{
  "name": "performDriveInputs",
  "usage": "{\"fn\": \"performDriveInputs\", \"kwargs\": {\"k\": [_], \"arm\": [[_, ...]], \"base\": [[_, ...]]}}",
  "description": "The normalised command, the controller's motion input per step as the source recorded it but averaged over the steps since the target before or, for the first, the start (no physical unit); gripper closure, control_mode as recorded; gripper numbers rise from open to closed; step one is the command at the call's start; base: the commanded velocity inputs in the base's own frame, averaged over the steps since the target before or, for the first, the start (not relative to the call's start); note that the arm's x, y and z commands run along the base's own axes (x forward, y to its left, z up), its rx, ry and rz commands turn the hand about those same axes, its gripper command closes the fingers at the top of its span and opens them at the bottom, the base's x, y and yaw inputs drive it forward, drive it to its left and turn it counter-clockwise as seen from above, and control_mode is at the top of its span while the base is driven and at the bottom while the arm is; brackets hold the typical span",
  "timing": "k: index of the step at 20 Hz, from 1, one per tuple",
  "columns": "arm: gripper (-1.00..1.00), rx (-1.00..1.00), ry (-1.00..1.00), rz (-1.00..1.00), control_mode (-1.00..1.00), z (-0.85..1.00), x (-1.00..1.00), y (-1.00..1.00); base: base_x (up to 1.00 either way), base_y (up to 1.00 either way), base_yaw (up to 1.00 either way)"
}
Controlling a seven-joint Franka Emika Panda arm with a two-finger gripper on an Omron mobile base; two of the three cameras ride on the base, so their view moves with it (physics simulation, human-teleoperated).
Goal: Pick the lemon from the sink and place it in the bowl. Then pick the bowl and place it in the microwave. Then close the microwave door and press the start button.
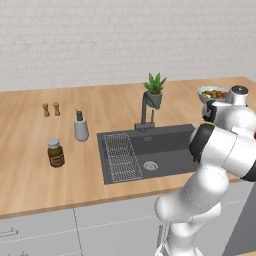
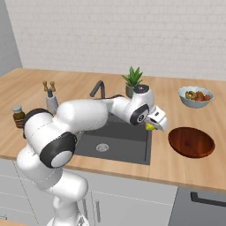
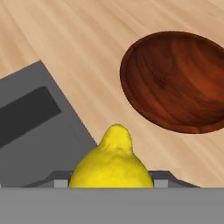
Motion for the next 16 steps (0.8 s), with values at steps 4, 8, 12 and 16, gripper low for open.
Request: {"fn": "performDriveInputs", "kwargs": {"k": [4, 8, 12, 16], "arm": [[1.0, 0.0, -0.01, -0.18, -1.0, 0.0, 0.0, -0.77], [1.0, 0.0, 0.0, -0.14, -1.0, 0.0, 0.0, -0.57], [1.0, 0.06, 0.0, -0.02, -1.0, -0.04, 0.0, -0.57], [1.0, 0.07, 0.0, 0.0, -1.0, -0.3, 0.04, -0.41]], "base": [[0.0, 0.0, 0.0], [0.0, 0.0, 0.0], [0.0, 0.0, 0.0], [0.0, 0.0, 0.0]]}}
